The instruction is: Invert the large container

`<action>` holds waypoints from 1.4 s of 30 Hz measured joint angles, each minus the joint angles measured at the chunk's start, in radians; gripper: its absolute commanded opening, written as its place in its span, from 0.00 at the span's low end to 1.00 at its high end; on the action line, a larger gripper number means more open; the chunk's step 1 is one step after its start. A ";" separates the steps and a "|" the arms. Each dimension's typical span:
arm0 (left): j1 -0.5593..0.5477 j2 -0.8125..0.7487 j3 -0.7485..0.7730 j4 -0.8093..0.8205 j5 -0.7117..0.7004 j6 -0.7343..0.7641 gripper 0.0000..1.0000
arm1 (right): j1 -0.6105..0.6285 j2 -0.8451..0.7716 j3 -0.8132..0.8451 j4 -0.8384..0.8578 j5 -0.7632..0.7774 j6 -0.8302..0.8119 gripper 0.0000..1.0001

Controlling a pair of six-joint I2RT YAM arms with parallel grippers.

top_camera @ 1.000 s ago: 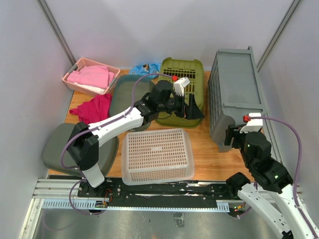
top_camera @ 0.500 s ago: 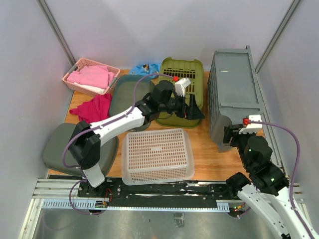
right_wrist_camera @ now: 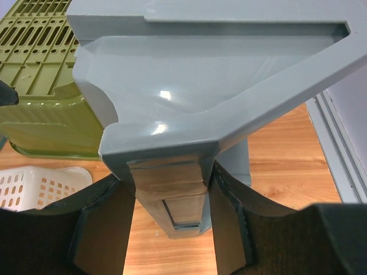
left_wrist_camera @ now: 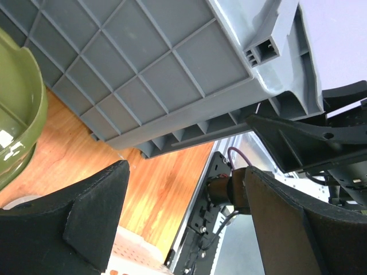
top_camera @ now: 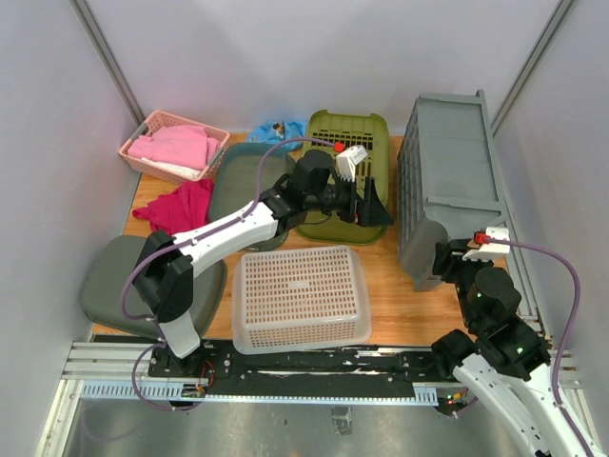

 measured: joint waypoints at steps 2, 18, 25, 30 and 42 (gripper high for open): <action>0.000 0.004 0.013 0.001 0.004 -0.001 0.86 | 0.000 0.000 0.006 -0.006 0.018 0.025 0.23; -0.002 0.005 0.023 0.003 0.012 -0.002 0.86 | 0.000 -0.114 0.055 -0.104 0.196 0.375 0.09; -0.013 0.005 0.023 0.003 0.020 -0.002 0.86 | 0.008 -0.236 0.040 -0.266 0.293 0.670 0.06; -0.013 0.008 0.023 0.003 0.022 -0.002 0.86 | 0.023 -0.235 0.061 -0.438 0.346 0.936 0.08; -0.024 0.054 0.050 0.005 0.026 -0.003 0.86 | 0.052 -0.227 0.129 -0.850 0.441 1.369 0.70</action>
